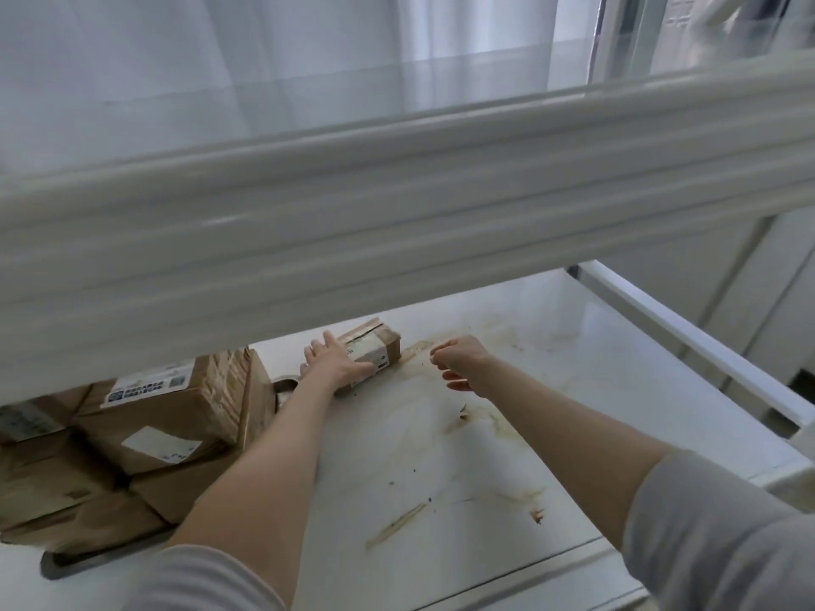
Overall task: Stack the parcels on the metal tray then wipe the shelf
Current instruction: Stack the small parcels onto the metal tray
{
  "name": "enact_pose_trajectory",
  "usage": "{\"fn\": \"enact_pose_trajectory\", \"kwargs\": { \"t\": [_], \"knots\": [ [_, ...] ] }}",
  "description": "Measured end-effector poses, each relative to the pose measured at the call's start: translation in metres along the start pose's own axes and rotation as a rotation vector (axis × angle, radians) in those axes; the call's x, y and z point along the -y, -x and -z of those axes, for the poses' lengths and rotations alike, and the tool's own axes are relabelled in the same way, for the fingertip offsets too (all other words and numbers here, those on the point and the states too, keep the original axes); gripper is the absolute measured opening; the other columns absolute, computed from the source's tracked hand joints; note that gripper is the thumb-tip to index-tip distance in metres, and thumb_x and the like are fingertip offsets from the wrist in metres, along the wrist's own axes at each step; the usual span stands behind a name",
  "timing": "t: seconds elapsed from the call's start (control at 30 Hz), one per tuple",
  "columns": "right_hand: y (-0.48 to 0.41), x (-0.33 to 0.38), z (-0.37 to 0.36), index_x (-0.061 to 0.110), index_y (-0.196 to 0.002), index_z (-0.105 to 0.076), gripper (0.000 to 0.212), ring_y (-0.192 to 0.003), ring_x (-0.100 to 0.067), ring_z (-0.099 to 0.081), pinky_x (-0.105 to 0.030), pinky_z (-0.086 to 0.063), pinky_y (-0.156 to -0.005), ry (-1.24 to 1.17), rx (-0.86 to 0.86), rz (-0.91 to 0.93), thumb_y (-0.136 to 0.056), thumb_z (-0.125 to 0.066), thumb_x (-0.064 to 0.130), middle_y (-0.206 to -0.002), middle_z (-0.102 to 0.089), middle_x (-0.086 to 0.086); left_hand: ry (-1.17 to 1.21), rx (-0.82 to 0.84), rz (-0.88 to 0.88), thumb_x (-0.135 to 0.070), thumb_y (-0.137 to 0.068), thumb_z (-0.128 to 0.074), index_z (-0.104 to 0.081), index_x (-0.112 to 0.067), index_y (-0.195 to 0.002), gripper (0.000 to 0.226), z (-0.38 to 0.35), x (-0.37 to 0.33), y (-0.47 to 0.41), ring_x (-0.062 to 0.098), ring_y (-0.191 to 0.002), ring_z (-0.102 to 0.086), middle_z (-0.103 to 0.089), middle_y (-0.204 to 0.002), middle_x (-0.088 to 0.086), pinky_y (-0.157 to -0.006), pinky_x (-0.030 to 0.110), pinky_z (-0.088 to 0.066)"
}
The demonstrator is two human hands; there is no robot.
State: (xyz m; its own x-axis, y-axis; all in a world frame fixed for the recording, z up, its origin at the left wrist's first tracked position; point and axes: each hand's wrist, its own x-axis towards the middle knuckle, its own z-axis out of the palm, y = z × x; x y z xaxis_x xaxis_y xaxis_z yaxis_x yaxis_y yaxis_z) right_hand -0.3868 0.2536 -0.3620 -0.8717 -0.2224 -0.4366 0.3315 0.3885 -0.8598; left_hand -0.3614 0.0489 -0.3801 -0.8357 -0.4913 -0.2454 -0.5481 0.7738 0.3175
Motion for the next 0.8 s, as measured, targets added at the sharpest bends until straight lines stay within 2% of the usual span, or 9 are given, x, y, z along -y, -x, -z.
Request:
{"fn": "enact_pose_trajectory", "kwargs": {
  "t": [0.13, 0.23, 0.43, 0.5, 0.6, 0.7, 0.8],
  "knots": [
    [0.002, -0.008, 0.001, 0.002, -0.113, -0.063, 0.023, -0.090, -0.022, -0.052, -0.030, -0.048, -0.074, 0.015, -0.007, -0.012, -0.092, -0.055, 0.006, -0.103, -0.056, -0.012, -0.030, -0.019, 0.004, -0.051, -0.072, -0.068, -0.023, -0.006, -0.143, 0.096, -0.003, -0.003, 0.007, 0.029, -0.134, -0.031, -0.029, -0.143, 0.014, -0.109, 0.043, -0.034],
    [0.005, -0.013, -0.004, 0.003, -0.112, -0.064, 0.022, -0.089, -0.023, -0.052, -0.031, -0.049, -0.077, 0.020, 0.004, -0.013, -0.092, -0.055, 0.006, -0.102, -0.056, -0.012, -0.015, 0.013, 0.010, -0.050, -0.066, -0.073, -0.035, -0.003, -0.136, 0.092, -0.010, -0.004, 0.019, 0.029, -0.119, -0.045, -0.034, -0.129, 0.012, -0.100, 0.040, -0.045],
    [0.015, -0.022, -0.011, 0.001, -0.117, -0.062, 0.027, -0.089, -0.023, -0.052, -0.030, -0.048, -0.073, 0.027, 0.075, -0.031, -0.091, -0.058, 0.008, -0.102, -0.056, -0.013, 0.002, 0.001, 0.026, -0.055, -0.061, -0.072, -0.041, -0.005, -0.130, 0.090, -0.018, -0.010, 0.058, 0.029, -0.116, -0.048, -0.039, -0.125, 0.012, -0.091, 0.034, -0.047],
    [0.019, -0.024, -0.011, -0.001, -0.117, -0.060, 0.029, -0.089, -0.022, -0.052, -0.032, -0.048, -0.076, 0.032, 0.102, -0.033, -0.091, -0.060, 0.011, -0.102, -0.056, -0.013, 0.017, 0.026, 0.034, -0.061, -0.055, -0.067, -0.045, -0.005, -0.128, 0.095, -0.020, -0.012, 0.072, 0.027, -0.107, -0.046, -0.043, -0.119, 0.011, -0.084, 0.032, -0.046],
    [0.026, -0.026, -0.008, 0.000, -0.113, -0.058, 0.036, -0.090, -0.022, -0.055, -0.033, -0.049, -0.081, 0.050, 0.143, -0.014, -0.090, -0.066, 0.026, -0.103, -0.059, -0.012, 0.040, 0.027, 0.048, -0.067, -0.046, -0.059, -0.050, -0.006, -0.125, 0.101, -0.021, -0.014, 0.091, 0.024, -0.098, -0.040, -0.046, -0.113, 0.009, -0.075, 0.028, -0.039],
    [0.032, -0.024, -0.003, 0.007, -0.107, -0.058, 0.049, -0.088, -0.020, -0.057, -0.031, -0.050, -0.077, 0.050, 0.204, -0.002, -0.083, -0.070, 0.047, -0.102, -0.063, -0.009, 0.111, -0.063, 0.079, -0.059, -0.058, -0.071, -0.045, -0.006, -0.124, 0.089, -0.017, -0.021, 0.111, 0.027, -0.112, -0.046, -0.042, -0.120, 0.012, -0.083, 0.033, -0.047],
    [0.042, -0.016, 0.000, 0.015, -0.092, -0.059, 0.047, -0.089, -0.019, -0.060, -0.031, -0.052, -0.083, 0.011, 0.299, 0.007, -0.077, -0.070, 0.058, -0.097, -0.065, -0.005, 0.117, -0.148, 0.110, -0.062, -0.061, -0.073, -0.041, -0.006, -0.130, 0.094, -0.014, -0.029, 0.127, 0.029, -0.120, -0.045, -0.040, -0.129, 0.013, -0.094, 0.039, -0.048]
  ]
}}
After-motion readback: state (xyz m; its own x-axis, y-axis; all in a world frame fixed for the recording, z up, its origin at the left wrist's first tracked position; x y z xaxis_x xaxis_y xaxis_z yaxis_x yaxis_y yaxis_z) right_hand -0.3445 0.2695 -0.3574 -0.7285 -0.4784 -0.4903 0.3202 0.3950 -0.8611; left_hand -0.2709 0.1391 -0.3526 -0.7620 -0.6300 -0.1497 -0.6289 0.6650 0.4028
